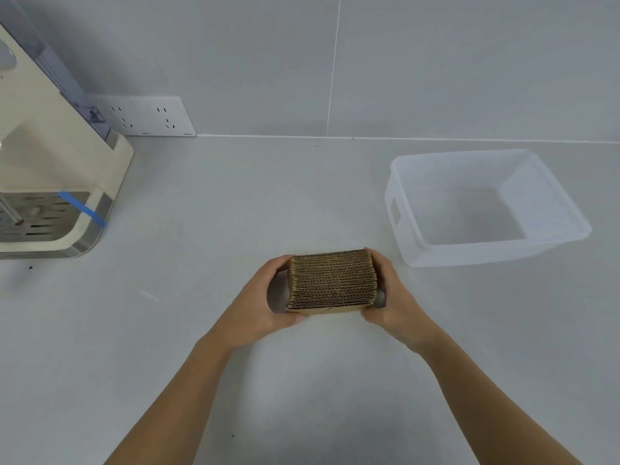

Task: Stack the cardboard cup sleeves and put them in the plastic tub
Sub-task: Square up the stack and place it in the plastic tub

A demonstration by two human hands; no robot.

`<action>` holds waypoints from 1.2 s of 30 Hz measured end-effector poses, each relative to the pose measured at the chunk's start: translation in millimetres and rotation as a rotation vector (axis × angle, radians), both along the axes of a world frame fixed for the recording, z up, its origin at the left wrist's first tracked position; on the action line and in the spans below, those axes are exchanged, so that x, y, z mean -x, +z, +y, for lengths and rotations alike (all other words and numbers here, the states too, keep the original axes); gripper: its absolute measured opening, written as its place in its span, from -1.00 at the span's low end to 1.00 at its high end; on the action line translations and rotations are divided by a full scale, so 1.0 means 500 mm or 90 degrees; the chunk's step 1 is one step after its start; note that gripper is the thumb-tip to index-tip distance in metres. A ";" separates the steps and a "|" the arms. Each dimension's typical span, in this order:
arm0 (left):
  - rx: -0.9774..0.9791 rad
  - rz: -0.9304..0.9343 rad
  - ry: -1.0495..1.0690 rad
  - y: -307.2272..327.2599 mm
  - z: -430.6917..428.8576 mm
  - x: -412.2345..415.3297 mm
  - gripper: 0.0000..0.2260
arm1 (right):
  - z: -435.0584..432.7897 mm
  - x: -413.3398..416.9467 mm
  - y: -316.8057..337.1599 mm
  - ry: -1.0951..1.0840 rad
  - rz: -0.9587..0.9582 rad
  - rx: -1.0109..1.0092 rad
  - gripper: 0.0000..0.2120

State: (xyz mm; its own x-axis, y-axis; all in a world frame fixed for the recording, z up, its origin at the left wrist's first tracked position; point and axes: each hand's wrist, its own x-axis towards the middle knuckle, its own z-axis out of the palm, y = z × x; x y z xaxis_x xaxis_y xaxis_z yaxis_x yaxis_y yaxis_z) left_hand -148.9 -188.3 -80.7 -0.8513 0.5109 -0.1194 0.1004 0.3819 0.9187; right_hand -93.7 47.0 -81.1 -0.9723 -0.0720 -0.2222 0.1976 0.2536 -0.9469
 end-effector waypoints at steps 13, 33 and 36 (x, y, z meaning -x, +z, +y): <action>0.028 0.007 0.050 -0.009 -0.009 0.008 -0.35 | 0.021 0.005 0.009 -0.059 -0.019 0.055 -0.32; -0.166 -0.069 0.119 0.049 -0.023 0.000 -0.66 | -0.018 0.003 0.062 -0.136 0.083 0.213 -0.73; -0.190 -0.057 0.121 0.065 -0.016 -0.003 -0.72 | -0.019 0.009 0.081 -0.108 0.103 0.225 -0.79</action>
